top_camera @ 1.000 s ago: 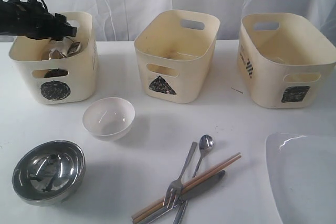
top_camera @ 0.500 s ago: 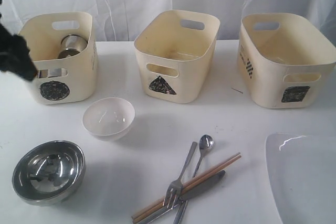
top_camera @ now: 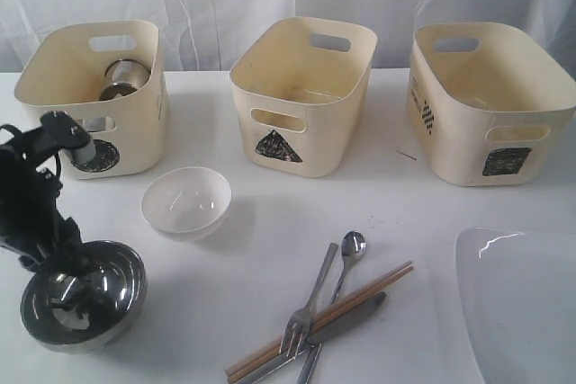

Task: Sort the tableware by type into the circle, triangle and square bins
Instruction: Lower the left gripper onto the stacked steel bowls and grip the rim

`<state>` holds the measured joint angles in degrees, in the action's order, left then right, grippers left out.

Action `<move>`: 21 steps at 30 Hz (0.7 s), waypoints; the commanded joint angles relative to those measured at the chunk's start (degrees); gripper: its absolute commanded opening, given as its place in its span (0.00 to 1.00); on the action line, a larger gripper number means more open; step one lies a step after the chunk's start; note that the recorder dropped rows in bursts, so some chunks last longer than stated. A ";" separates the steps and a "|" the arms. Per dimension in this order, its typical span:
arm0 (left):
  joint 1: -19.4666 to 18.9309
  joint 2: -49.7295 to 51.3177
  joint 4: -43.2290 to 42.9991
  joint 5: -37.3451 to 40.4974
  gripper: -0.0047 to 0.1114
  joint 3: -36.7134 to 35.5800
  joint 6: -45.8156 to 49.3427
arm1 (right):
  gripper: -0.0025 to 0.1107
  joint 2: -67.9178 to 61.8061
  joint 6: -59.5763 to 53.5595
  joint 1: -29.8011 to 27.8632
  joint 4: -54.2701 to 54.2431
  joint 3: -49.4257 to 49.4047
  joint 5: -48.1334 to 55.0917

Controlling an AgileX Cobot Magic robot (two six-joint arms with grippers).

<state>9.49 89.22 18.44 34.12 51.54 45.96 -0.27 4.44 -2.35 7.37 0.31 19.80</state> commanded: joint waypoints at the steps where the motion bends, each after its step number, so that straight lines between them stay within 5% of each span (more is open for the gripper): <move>1: -0.14 4.45 1.04 0.59 0.59 -2.01 1.68 | 0.02 0.27 0.34 -0.04 0.11 -0.31 -0.18; 11: -0.14 10.89 1.39 0.02 0.55 -2.17 2.26 | 0.02 0.27 0.34 -0.04 0.11 -0.31 -0.18; 18: -0.14 9.88 0.36 1.92 0.08 -2.07 0.07 | 0.02 0.27 0.34 -0.04 0.11 -0.31 -0.18; 21: -0.14 7.44 -2.48 3.46 0.04 -2.07 -1.74 | 0.02 0.27 0.34 -0.04 0.11 -0.31 -0.18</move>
<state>9.38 98.10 21.36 36.35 50.35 45.94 -0.27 4.44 -2.35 7.37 0.31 19.80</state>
